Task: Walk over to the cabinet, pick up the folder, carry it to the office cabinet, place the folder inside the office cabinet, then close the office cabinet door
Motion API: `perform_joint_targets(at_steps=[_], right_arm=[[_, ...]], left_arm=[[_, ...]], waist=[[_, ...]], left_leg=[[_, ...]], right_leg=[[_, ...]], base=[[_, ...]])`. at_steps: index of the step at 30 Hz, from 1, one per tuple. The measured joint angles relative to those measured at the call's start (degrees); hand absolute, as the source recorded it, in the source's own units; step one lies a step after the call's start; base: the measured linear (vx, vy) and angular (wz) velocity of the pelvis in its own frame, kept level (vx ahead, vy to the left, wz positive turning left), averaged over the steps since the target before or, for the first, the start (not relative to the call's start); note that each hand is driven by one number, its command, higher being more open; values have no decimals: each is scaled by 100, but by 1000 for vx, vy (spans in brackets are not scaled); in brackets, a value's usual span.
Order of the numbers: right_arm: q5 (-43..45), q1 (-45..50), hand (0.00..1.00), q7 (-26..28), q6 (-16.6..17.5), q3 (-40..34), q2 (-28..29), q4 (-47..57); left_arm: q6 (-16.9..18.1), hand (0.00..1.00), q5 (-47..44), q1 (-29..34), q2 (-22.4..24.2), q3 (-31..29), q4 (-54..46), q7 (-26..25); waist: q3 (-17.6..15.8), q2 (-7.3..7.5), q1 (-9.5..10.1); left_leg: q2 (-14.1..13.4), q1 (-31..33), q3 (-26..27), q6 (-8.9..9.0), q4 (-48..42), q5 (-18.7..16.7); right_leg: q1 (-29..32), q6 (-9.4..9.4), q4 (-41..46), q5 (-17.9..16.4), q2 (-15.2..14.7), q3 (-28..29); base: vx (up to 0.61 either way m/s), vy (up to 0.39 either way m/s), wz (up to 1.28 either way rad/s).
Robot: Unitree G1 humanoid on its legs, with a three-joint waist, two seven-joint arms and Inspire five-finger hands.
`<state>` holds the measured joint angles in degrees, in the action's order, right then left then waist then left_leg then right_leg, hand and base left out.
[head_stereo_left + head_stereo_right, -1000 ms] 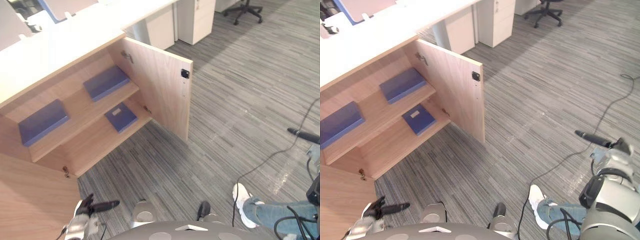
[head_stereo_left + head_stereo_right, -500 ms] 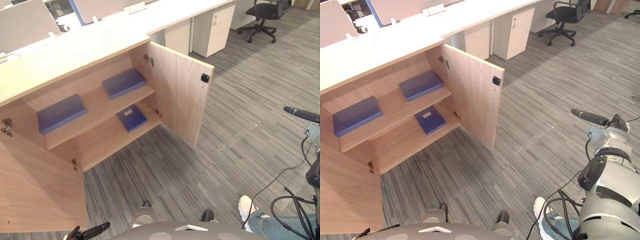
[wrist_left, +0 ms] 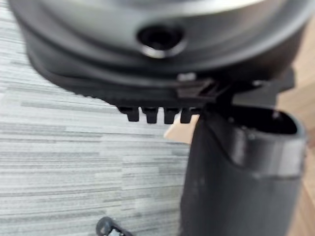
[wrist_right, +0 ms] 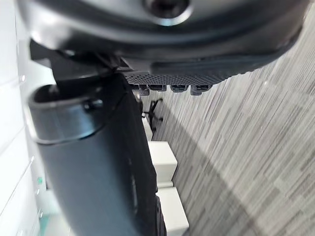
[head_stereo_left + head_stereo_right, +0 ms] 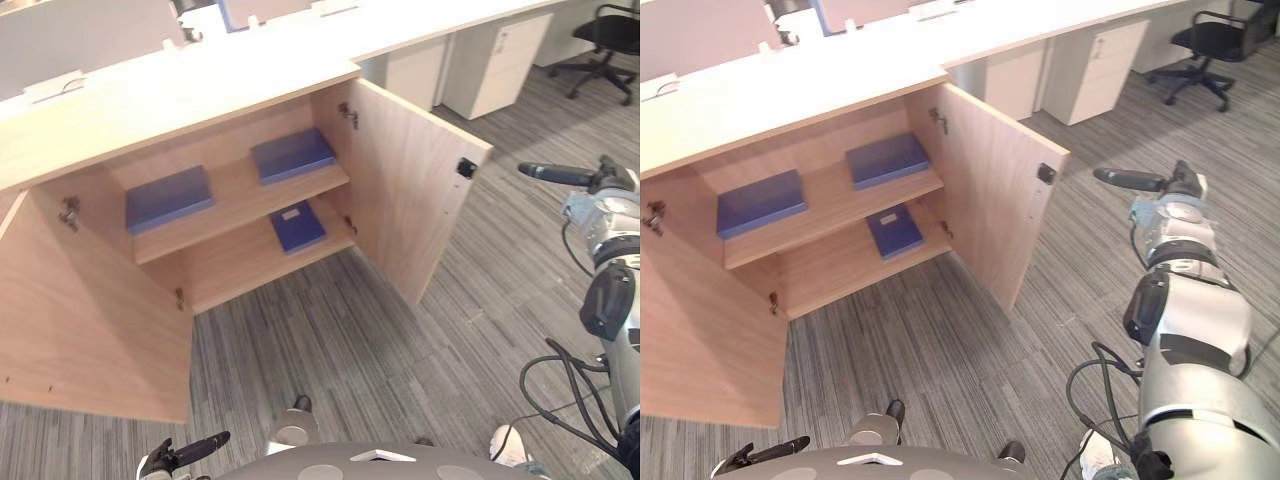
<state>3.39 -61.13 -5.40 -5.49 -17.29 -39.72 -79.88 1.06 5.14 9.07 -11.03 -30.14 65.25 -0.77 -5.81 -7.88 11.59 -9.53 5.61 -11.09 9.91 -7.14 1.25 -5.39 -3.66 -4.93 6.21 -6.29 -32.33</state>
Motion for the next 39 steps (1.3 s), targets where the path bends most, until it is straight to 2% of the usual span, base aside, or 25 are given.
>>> perform_joint_targets(at_steps=[2, 6, 13, 16, 20, 21, 23, 24, 29, 31, 34, 35, 37, 39], right_arm=[[53, -73, 100, 1, 0, -1, 270, 0], [261, -96, 100, -9, 0, -8, 523, 0], [390, -105, 100, -241, 0, 12, 594, 0], [416, -84, 100, -305, -4, 453, 730, 71], [385, 130, 100, -306, -62, 2236, 806, 491], [386, 311, 100, -303, -134, 3037, 806, 848], [396, 480, 100, -293, -163, 3782, 806, 1241], [502, 620, 100, -211, -167, 4442, 806, 1685], [1050, 1194, 100, 423, -136, 5932, 834, 3426], [1272, 1263, 100, 798, -102, 6556, 1256, 3931], [1396, 1295, 100, 1148, 68, 6908, 1751, 4075], [1449, 1297, 100, 1253, 171, 7109, 1975, 4258], [1568, 1283, 100, 1577, 424, 7194, 2253, 4495], [1620, 1197, 100, 2039, 655, 7635, 2574, 4745]], left_arm=[[-18, 100, -3, 52, 0, -2, 7, -13], [-33, 100, -6, 62, 7, -5, 61, -51], [-37, 100, -35, 44, 15, -8, 68, -178], [-35, 100, -35, 43, 13, -19, 153, -251], [-32, 100, -35, 21, 15, -20, 286, -269], [-32, 100, -36, 25, 17, -18, 295, -267], [-18, 100, -48, 29, 16, -19, 293, -268], [-6, 100, -48, 29, 18, -21, 293, -260], [43, 100, -46, 36, 127, -21, 282, -259], [42, 100, -45, 61, 305, -20, 284, -264], [86, 100, -27, 49, 460, -23, 280, -265], [89, 100, -21, 62, 509, -37, 280, -266], [92, 100, -5, 90, 581, -182, 279, -268], [123, 100, 0, 227, 596, -368, 279, -270]], waist=[[2, 83, 134], [-11, 141, 244], [-8, 170, 222], [-1, 193, 212], [12, 253, 166], [20, 269, 152], [48, 293, 92], [82, 322, 84], [339, 327, 84], [676, 305, 130], [814, 308, 253], [860, 314, 323], [948, 335, 439], [1011, 404, 565]], left_leg=[[64, 2, -68, -23, 114, 76], [178, 15, -208, -56, 241, 127], [233, 181, -316, -85, 263, 150], [211, 131, -271, -79, 356, 174], [119, 42, -64, -98, 511, 208], [80, -17, 34, -98, 517, 209], [46, -20, 100, -102, 454, 190], [-21, -8, 243, -110, 392, 152], [-246, 27, 509, -329, 196, -90], [-309, 186, 493, -461, 127, -176], [-305, 187, 340, -489, 234, -175], [-297, 191, 262, -467, 291, -139], [-284, 180, 168, -283, 424, 11], [-207, 118, 77, -111, 576, 127]], right_leg=[[-14, -34, -1, -6, -61, -111], [-59, -100, 0, 1, -145, -285], [32, -135, 1, 7, -177, -425], [63, -156, 0, 3, -177, -416], [147, -133, 0, 6, -141, -248], [150, -132, 0, -6, -117, -162], [172, -87, 0, -42, -88, -92], [245, -84, -2, -43, -54, -22], [342, -54, -6, -35, 99, 3], [459, -22, -5, -62, 164, -12], [446, -12, -3, -66, 192, -135], [432, 12, -2, -87, 191, -224], [421, 7, -1, -117, 173, -318], [347, -47, -1, -160, 92, -439]], base=[[-13, 29, 29], [-11, 17, 24], [3, 1, 9], [27, -9, -12], [19, -12, -27], [10, -15, -35], [1, -14, -37], [-10, -11, -48], [-22, -27, -39], [3, -12, 2], [50, -3, 22], [80, 25, 34], [99, 40, 38], [144, 71, 36]])
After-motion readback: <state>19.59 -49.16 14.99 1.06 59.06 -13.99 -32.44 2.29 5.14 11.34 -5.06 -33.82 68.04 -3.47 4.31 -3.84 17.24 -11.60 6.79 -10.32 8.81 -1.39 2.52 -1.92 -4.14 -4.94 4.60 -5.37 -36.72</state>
